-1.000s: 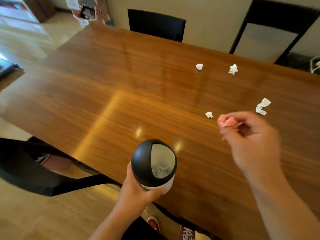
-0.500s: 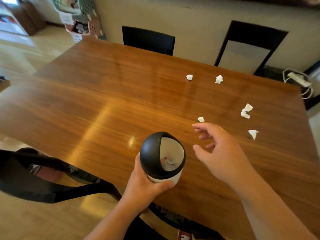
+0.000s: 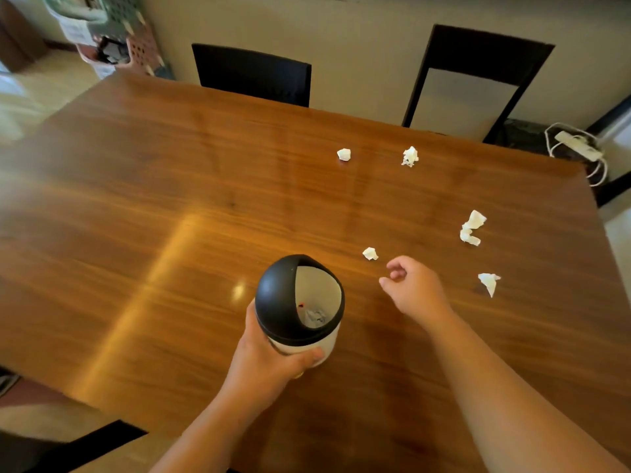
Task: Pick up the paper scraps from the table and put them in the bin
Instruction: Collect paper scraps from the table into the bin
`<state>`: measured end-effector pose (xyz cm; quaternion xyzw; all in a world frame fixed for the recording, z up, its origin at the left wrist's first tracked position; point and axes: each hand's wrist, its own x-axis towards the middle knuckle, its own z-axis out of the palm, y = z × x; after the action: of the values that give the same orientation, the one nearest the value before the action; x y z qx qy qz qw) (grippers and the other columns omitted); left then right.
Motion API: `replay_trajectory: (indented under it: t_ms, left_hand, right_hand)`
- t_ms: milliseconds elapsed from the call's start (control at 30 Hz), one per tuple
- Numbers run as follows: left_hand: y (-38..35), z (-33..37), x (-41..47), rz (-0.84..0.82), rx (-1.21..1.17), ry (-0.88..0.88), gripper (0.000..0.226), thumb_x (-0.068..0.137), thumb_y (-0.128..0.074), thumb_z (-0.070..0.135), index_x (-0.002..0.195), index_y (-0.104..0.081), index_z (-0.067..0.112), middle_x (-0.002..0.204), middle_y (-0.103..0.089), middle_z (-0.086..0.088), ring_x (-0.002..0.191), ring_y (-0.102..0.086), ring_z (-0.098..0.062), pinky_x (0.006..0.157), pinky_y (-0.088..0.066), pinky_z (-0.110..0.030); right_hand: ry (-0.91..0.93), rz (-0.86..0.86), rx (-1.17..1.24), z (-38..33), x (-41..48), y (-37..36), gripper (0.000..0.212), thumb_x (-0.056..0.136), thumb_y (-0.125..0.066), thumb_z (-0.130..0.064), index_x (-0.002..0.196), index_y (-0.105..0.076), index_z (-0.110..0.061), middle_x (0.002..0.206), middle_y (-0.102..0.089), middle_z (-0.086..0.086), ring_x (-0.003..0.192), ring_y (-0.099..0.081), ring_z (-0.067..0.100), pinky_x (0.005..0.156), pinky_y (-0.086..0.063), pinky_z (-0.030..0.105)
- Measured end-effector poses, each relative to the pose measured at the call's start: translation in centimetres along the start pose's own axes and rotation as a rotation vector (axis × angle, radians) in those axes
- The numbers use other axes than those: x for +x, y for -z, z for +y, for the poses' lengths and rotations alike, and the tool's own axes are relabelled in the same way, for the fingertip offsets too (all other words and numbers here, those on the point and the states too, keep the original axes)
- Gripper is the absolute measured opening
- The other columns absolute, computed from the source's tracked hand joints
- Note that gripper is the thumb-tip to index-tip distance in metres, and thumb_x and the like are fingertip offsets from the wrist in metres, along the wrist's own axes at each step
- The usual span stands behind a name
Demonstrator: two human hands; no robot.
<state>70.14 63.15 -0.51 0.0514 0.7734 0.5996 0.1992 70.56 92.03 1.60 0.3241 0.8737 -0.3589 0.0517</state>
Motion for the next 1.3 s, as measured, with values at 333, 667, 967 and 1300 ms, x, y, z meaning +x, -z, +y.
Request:
replay_trajectory:
  t_ms: [333, 667, 967, 1300]
  left_hand:
    - [-3.3, 0.0, 2.4, 0.048, 0.014, -0.030, 0.114, 0.034, -0.100, 0.074, 0.131, -0.040, 0.075, 0.132, -0.067, 0.029, 0.121, -0.067, 0.004, 0.100, -0.057, -0.036]
    - [-2.9, 0.0, 0.3, -0.005, 0.035, -0.006, 0.128, 0.036, -0.100, 0.073, 0.147, -0.038, 0.057, 0.136, -0.066, 0.024, 0.126, -0.066, 0.001, 0.108, -0.056, -0.046]
    - [-1.0, -0.1, -4.8, -0.056, 0.080, -0.020, 0.110, 0.038, -0.099, 0.075, 0.129, -0.036, 0.080, 0.135, -0.063, 0.035, 0.124, -0.061, 0.013, 0.095, -0.049, -0.021]
    - [-1.4, 3.0, -7.8, -0.205, 0.023, -0.061, 0.106, 0.037, -0.097, 0.075, 0.121, -0.035, 0.085, 0.131, -0.062, 0.039, 0.121, -0.062, 0.013, 0.096, -0.053, -0.023]
  right_hand:
    - [0.173, 0.049, -0.278, 0.5, 7.6, -5.1, 0.046, 0.094, -0.060, -0.025, 0.139, -0.048, -0.027, 0.132, -0.047, 0.002, 0.106, -0.056, 0.021, 0.073, -0.045, 0.028]
    - [0.184, 0.012, -0.283, 2.6, 3.9, -5.2, 0.006, 0.096, -0.056, -0.022, 0.094, -0.061, -0.024, 0.096, -0.057, -0.004, 0.073, -0.053, 0.011, 0.056, -0.040, 0.022]
    - [0.183, 0.137, 0.206, 0.2, -8.7, 1.3, 0.010, 0.092, -0.065, -0.028, 0.089, -0.066, -0.038, 0.081, -0.066, -0.014, 0.075, -0.063, 0.003, 0.054, -0.046, 0.013]
    - [0.686, 0.618, 0.425, -8.5, -22.1, 8.4, 0.011, 0.092, -0.066, -0.015, 0.103, -0.068, -0.017, 0.086, -0.067, -0.007, 0.073, -0.064, 0.014, 0.059, -0.051, 0.021]
